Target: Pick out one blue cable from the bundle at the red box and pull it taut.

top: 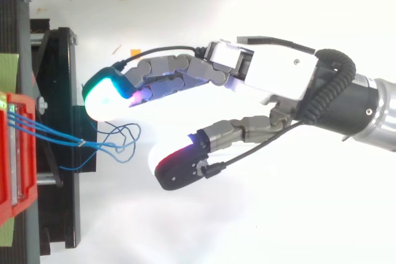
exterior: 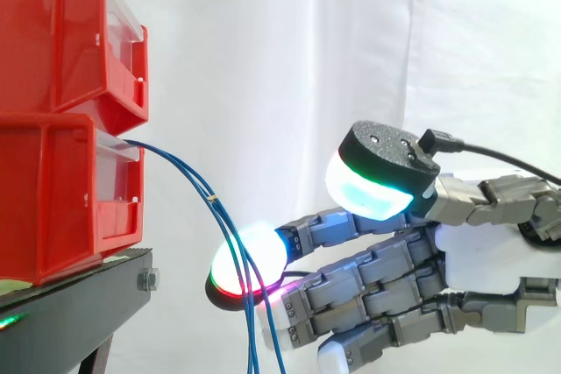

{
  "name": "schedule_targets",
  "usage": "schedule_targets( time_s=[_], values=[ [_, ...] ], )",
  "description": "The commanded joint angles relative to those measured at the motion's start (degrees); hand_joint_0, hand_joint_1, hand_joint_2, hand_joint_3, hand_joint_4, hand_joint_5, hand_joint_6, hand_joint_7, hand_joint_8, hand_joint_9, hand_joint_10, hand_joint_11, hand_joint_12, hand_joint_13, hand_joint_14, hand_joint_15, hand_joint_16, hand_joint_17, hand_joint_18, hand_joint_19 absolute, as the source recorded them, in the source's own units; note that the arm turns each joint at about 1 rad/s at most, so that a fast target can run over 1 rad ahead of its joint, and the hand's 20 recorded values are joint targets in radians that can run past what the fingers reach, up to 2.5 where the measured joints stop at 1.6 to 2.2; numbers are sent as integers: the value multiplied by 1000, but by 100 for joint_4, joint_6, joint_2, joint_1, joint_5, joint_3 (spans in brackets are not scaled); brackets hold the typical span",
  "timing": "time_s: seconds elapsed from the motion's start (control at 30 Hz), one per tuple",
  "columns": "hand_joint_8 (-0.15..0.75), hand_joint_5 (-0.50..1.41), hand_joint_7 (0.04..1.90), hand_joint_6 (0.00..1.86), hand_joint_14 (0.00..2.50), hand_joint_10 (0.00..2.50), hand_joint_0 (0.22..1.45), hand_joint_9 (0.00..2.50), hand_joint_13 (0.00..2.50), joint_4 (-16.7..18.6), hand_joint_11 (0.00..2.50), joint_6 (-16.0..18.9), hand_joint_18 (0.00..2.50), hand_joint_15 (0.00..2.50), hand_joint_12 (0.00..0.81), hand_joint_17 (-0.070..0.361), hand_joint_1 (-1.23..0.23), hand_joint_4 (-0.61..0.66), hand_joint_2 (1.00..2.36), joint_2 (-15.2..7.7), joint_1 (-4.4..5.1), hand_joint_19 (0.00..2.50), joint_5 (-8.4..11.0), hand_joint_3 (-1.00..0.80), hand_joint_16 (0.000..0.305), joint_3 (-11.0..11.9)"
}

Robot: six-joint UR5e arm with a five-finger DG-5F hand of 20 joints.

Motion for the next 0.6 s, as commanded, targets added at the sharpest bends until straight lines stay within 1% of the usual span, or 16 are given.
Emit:
schedule_targets(
  time_s=[0.0, 0.03, 0.1, 0.13, 0.17, 0.2, 0.27, 0.4, 0.57],
  values=[
    [280, -208, 621, 501, 7, 3, 572, 614, 439, 156, 88, 128, 463, 157, 354, 114, -595, 241, 1001, -176, -39, 505, -40, -480, 51, 40],
    [281, -208, 621, 501, 8, 3, 573, 617, 440, 208, 90, 287, 463, 161, 353, 114, -595, 241, 1001, -326, -48, 505, -93, -481, 51, 128],
    [281, -206, 623, 501, 6, 4, 572, 617, 444, 208, 96, 339, 464, 159, 354, 115, -595, 243, 1001, -379, -57, 503, -128, -480, 51, 172],
    [279, -206, 624, 501, 6, 2, 573, 617, 444, 200, 83, 410, 465, 163, 354, 115, -595, 245, 1001, -449, -75, 503, -172, -482, 51, 286],
    [280, -205, 623, 501, 6, 1, 573, 617, 444, 200, 91, 410, 465, 166, 353, 115, -595, 244, 1002, -449, -75, 503, -172, -481, 51, 286],
    [280, -205, 623, 501, 6, 4, 572, 618, 444, 182, 95, 436, 466, 163, 354, 115, -596, 244, 1001, -510, -92, 505, -242, -479, 51, 348],
    [281, -204, 623, 501, 6, 3, 573, 621, 446, 173, 88, 445, 467, 166, 354, 115, -595, 244, 1001, -510, -110, 503, -277, -481, 51, 418],
    [281, -203, 624, 501, 6, 3, 573, 620, 448, 164, 91, 480, 466, 163, 355, 115, -595, 245, 1001, -510, -119, 505, -295, -481, 51, 418],
    [280, -204, 626, 501, 6, 4, 573, 622, 450, 191, 90, 656, 469, 164, 356, 115, -595, 244, 1001, -510, -127, 505, -304, -480, 51, 418]
  ],
)
